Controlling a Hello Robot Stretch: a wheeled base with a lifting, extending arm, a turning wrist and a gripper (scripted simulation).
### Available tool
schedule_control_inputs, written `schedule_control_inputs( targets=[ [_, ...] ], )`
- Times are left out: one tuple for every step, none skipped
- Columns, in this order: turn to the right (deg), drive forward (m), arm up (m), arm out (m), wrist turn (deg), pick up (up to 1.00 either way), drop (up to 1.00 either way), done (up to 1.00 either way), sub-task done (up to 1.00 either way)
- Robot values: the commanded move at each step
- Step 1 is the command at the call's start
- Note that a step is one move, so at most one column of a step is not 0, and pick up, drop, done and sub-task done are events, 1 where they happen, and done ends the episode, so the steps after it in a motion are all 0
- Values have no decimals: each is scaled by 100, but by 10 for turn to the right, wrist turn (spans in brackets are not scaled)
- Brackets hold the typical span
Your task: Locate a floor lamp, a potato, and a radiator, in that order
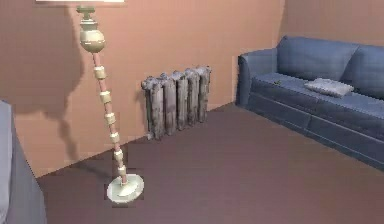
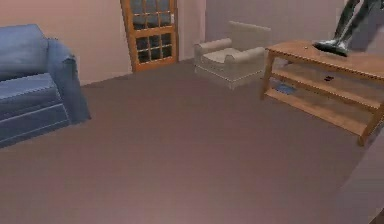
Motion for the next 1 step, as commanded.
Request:
schedule_control_inputs(
  targets=[
    [0, 35, 0, 0, 0, 0, 0, 0, 0]
  ],
)
